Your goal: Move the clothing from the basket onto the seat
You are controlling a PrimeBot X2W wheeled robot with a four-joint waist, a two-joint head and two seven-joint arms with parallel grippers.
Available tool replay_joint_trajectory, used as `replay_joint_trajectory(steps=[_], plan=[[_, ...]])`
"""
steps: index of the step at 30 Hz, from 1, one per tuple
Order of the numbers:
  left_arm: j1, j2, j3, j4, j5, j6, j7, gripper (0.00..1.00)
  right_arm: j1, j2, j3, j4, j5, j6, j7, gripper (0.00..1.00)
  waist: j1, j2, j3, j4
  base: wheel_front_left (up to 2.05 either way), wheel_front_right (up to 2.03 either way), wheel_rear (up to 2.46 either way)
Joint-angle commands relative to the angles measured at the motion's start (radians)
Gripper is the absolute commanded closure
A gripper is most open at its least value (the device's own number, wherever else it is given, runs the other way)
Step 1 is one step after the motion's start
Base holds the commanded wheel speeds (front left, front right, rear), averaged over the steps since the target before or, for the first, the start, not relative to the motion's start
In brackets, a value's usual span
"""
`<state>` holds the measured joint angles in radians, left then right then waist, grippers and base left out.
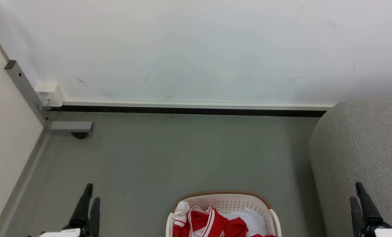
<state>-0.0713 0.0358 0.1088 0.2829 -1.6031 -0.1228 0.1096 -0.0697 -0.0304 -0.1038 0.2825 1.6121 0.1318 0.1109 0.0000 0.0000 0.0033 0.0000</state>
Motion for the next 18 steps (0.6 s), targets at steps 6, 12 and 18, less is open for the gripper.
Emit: replay_joint_trajectory(steps=[6, 12, 18], plan=[[-0.013, 0.005, -0.015, -0.014, 0.070, -0.003, -0.039, 0.00, -0.012, -0.008, 0.021, -0.025, -0.101, 0.000, -0.040, 0.00, 0.0000, 0.0000, 0.001, -0.001, 0.00, 0.00, 0.00], [-0.008, 0.006, -0.025, -0.025, 0.181, 0.005, -0.068, 0.00, -0.008, -0.009, 0.040, -0.049, -0.256, 0.000, -0.069, 0.00, 0.0000, 0.0000, 0.002, -0.001, 0.00, 0.00, 0.00], [-0.001, 0.007, -0.042, -0.045, 0.318, 0.022, -0.094, 0.00, -0.001, -0.011, 0.063, -0.076, -0.423, 0.000, -0.096, 0.00, 0.0000, 0.0000, 0.004, 0.000, 0.00, 0.00, 0.00]])
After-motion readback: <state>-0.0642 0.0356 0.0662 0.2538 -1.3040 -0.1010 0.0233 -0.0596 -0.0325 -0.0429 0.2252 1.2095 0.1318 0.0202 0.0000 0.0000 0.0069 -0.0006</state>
